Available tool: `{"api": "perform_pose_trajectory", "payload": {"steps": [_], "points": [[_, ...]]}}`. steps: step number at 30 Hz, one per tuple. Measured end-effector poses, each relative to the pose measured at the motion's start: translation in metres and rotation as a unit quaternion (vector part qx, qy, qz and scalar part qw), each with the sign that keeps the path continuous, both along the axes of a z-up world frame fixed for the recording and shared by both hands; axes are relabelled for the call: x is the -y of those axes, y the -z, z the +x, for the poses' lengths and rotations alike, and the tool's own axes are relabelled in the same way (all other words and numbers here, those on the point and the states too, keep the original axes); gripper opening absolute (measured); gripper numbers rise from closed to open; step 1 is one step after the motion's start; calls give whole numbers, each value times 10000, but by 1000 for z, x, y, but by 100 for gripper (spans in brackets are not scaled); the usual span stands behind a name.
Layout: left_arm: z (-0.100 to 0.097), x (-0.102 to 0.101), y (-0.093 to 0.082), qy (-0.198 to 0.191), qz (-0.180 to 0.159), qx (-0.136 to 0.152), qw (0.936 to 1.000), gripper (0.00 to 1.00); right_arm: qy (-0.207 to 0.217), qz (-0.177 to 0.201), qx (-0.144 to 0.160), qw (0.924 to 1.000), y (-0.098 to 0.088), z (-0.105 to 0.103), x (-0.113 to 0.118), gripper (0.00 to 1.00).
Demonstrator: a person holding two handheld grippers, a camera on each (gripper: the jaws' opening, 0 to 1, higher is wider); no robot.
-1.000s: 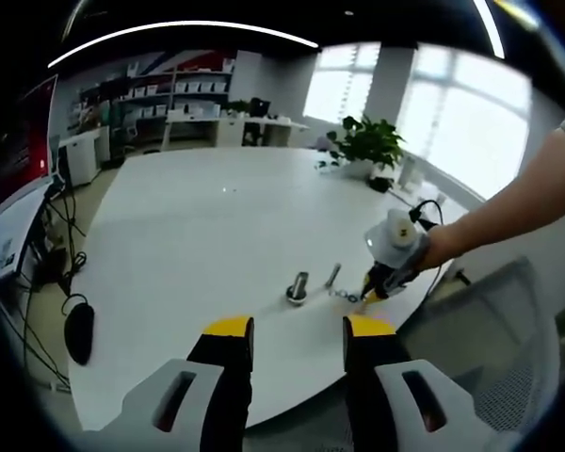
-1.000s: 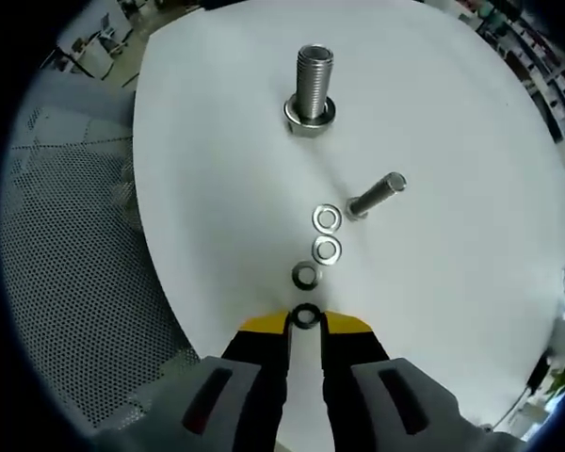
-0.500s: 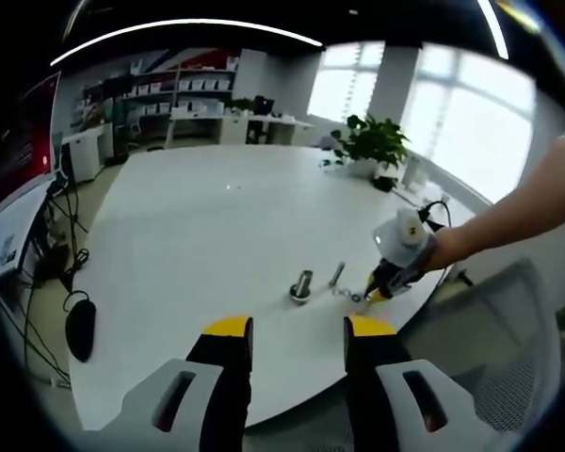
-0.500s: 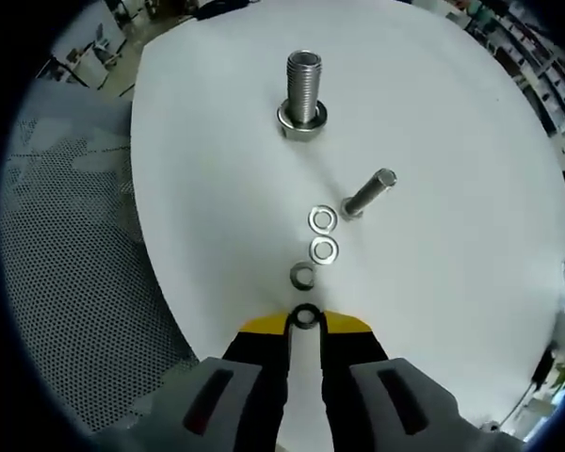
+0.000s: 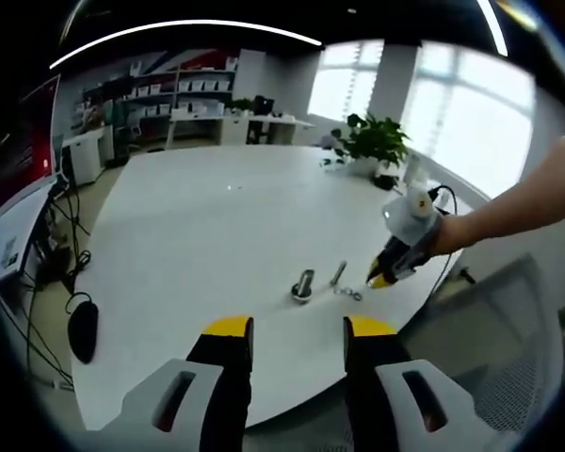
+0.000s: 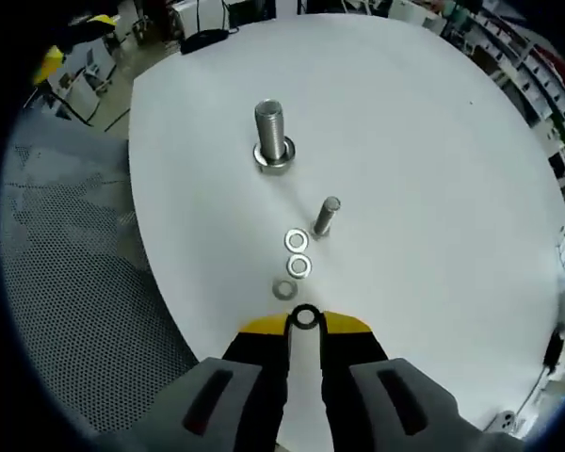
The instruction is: Place the washer onto the threaded stud by aligning its center hole with the stud, sliding it down to the base, and recovering from edge contact or off-axis alignment until the washer reaches the visible bottom stop.
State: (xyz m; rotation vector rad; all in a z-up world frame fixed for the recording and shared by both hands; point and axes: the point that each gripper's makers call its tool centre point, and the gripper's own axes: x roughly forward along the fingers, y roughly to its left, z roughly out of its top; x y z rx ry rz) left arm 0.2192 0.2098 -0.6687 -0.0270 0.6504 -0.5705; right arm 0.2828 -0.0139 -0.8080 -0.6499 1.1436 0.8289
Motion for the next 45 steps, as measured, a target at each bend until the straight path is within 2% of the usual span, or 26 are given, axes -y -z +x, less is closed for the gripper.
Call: {"api": "perform_pose_trajectory", "payload": {"steps": [5,12,20,31,45], "points": [[-1,0,1,22,7,-27,10000,36,-62,36,58,10000,-8,2,-3,13],[0,-2,-1,-35,-22,19,10000,36,-231,74,221,9995,-26,20,-13,13],[1,-3,0,-69,-13,4,10000,36,-527,90,304,9981,-36,31,-26,13],[1,-6,1,-141,54,-11,9999,36,-983,45,384,9944,-39,36,-42,13],[0,-7,3,-162,159,-35,9997,36,-1012,-34,207,9946,-29,41,-50,13]]}}
